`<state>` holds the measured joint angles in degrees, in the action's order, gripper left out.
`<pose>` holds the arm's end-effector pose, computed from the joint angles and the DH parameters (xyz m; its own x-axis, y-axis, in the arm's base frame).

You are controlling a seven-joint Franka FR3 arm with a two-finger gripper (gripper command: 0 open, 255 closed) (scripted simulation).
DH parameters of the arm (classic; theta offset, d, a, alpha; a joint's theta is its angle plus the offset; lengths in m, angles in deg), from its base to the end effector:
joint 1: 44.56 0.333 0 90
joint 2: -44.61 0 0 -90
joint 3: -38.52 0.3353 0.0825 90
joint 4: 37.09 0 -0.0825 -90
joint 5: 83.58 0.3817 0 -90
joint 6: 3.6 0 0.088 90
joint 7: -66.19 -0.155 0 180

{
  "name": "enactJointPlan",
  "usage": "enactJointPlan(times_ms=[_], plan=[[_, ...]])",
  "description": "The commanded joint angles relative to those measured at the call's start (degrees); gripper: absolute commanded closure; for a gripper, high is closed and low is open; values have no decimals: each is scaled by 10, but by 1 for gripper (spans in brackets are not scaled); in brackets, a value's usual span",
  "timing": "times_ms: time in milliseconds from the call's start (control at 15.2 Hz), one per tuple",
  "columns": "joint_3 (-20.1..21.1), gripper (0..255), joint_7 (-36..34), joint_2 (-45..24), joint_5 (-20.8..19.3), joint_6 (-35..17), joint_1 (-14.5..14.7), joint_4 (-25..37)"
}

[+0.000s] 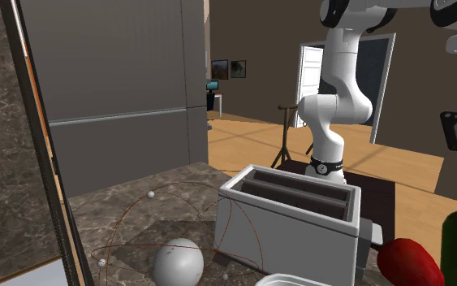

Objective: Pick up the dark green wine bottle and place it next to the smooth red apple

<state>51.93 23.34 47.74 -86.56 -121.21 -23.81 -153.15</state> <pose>0.4558 0.3048 0.4516 0.9867 -0.1287 0.0992 -0.1284 -0.9917 -0.0095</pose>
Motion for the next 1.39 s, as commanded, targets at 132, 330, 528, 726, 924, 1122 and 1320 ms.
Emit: enactJointPlan(times_ms=[132,330,528,726,924,1122,1320], plan=[[0,255,-1,-3,-1,-11,1,-11],[0,255,-1,-3,-1,-11,1,-11],[0,0,-1,-2,0,-12,1,-13],[0,0,-2,-3,0,-9,1,-10],[0,0,0,4,2,8,1,1],[0,0,3,18,6,59,2,39],[0,0,3,18,6,59,2,39]])
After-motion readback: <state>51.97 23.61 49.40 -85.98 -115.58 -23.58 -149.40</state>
